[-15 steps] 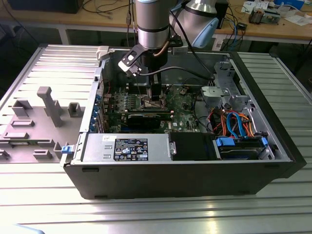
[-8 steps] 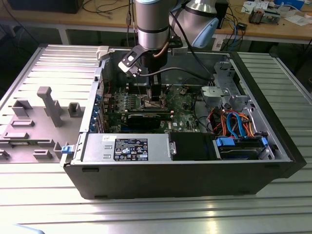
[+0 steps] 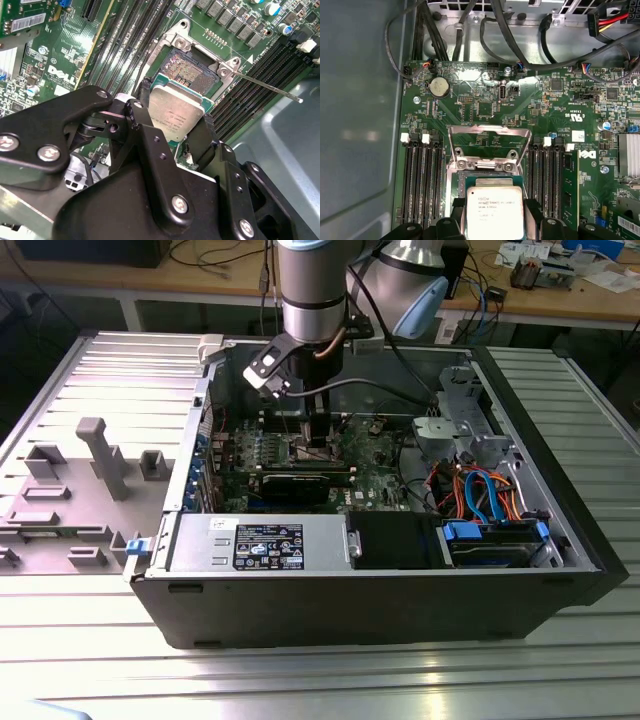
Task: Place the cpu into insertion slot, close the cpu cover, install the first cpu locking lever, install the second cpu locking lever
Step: 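Place the cpu into insertion slot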
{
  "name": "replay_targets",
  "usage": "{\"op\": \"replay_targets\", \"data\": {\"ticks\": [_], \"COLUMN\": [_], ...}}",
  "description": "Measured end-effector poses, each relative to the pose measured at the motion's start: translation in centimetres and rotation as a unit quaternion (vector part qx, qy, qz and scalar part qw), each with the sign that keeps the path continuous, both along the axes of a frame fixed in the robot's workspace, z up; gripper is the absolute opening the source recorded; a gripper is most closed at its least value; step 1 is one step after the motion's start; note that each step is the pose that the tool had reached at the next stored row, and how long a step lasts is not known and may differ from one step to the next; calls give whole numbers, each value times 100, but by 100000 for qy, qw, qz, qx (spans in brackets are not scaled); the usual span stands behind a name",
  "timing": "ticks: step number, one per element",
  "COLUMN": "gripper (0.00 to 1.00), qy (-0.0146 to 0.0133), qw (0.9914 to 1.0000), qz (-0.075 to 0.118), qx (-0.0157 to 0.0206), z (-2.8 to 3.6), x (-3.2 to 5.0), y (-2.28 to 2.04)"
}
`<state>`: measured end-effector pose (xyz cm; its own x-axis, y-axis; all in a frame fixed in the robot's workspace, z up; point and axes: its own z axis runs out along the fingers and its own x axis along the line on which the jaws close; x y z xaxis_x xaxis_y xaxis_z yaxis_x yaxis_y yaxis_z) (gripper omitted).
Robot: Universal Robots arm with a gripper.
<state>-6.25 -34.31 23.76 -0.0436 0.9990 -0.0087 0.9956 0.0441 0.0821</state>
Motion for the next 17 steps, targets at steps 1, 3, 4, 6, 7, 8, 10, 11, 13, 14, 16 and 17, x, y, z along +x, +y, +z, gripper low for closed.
{"op": "replay_targets", "data": {"ticks": [1,3,4,6,7,8,10,11,13,14,16,17], "gripper": [55,55,55,55,55,55,55,55,55,55,55,55], "qy": [-2,-6,-1,-2,-2,-3,-3,-4,-4,-2,-3,-1], "qw": [100000,100000,100000,100000,100000,100000,100000,100000,100000,100000,100000,100000], "qz": [-2,-1,1,1,2,0,0,0,-1,0,0,1], "qx": [-7,-18,-25,-29,-33,-32,-31,-31,-31,-29,-30,-31], "z": [-2,-8,-10,-15,-18,-20,-34,-35,-38,-40,-42,-44], "x": [0,0,0,0,0,0,0,0,0,0,0,0], "y": [0,1,1,1,1,1,1,1,1,1,1,1]}}
